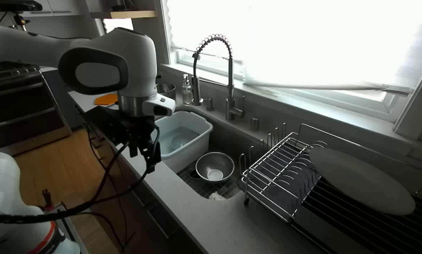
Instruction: Remove the silver bowl from inside the sink and put it on the sink
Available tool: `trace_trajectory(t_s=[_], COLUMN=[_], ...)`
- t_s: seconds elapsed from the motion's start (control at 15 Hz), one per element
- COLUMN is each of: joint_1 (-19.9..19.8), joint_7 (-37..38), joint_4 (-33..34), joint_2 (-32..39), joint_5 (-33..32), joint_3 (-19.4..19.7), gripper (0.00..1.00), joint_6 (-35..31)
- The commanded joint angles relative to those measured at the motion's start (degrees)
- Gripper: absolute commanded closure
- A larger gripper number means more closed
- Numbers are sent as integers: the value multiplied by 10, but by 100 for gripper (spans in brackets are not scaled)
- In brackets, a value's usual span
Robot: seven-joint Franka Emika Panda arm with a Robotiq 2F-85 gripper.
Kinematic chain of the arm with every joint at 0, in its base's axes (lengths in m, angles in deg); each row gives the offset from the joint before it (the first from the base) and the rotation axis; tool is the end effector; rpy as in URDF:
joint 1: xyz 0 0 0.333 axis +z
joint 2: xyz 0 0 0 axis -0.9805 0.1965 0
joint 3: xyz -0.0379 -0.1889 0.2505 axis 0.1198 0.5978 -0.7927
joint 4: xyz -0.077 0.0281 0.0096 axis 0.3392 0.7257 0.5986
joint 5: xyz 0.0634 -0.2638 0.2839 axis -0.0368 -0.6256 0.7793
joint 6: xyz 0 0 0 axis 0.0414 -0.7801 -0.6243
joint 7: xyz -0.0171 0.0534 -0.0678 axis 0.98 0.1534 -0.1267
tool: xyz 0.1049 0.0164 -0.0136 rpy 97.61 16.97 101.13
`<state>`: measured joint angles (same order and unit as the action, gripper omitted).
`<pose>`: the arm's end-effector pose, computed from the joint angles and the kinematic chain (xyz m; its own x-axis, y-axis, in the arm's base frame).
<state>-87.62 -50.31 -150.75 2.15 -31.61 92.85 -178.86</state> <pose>0.3147 -0.1499 0.4576 0.9889 -0.0074 -0.1482 -0.0117 -0.9995 -0.0285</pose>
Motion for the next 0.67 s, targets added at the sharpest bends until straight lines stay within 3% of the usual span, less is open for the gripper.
trace_trajectory(t_s=[0.0,0.33,0.6], joint_1=[0,0,-10], joint_7=[0,8,45], joint_4=[1,7,25], joint_2=[0,23,148], joint_5=[0,1,-43], joint_3=[0,-1,-1], gripper=[0,0,0], joint_6=[1,-2,-165])
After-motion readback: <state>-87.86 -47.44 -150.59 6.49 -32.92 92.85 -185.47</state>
